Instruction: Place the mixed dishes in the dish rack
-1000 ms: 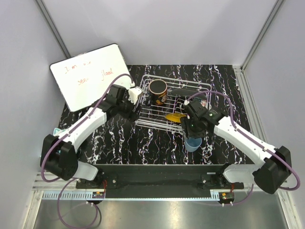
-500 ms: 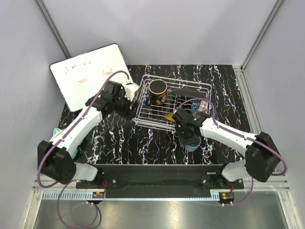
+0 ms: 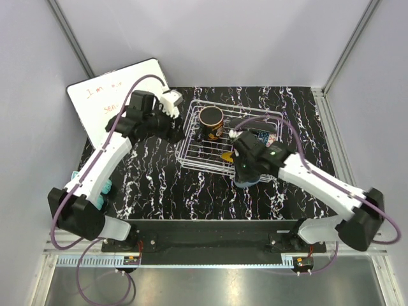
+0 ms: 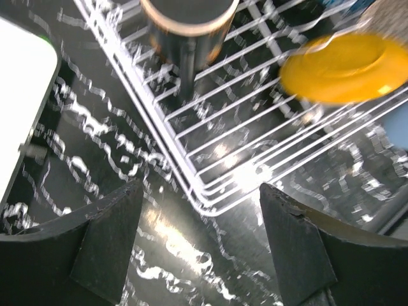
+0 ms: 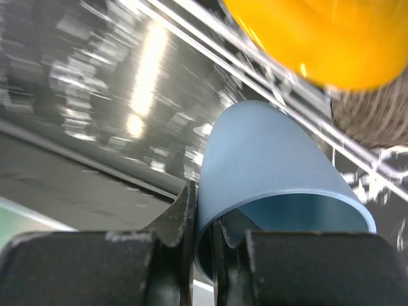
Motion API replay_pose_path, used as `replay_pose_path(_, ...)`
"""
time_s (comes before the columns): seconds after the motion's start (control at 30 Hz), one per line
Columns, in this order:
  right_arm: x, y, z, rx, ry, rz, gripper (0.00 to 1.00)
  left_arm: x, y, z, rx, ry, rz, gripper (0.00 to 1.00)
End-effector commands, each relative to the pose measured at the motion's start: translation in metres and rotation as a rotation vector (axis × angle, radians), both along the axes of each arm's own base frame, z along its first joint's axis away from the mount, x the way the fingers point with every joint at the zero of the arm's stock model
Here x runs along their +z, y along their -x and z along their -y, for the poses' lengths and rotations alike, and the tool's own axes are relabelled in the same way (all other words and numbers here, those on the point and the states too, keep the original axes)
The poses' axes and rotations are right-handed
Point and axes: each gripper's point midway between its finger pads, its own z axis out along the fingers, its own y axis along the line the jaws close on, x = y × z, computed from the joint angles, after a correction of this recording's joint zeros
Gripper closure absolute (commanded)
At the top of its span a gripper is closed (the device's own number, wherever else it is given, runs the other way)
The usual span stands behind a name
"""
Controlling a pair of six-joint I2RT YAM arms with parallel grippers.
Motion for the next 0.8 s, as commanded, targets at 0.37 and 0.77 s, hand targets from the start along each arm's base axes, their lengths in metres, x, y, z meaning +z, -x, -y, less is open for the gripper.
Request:
replay_pose_path(0.37,0.218,-0.001,-0.057,0.270,-0.615,0.480,1.00,0.159,0.024,0.082,-0.526,0.756,-0.311,0.19)
replay_pose_path(0.77,0.266,-0.010,-0.069,0.384,-0.755,0.774,1.00,0.193,0.054,0.085,-0.650,0.936,-0.432,0.16)
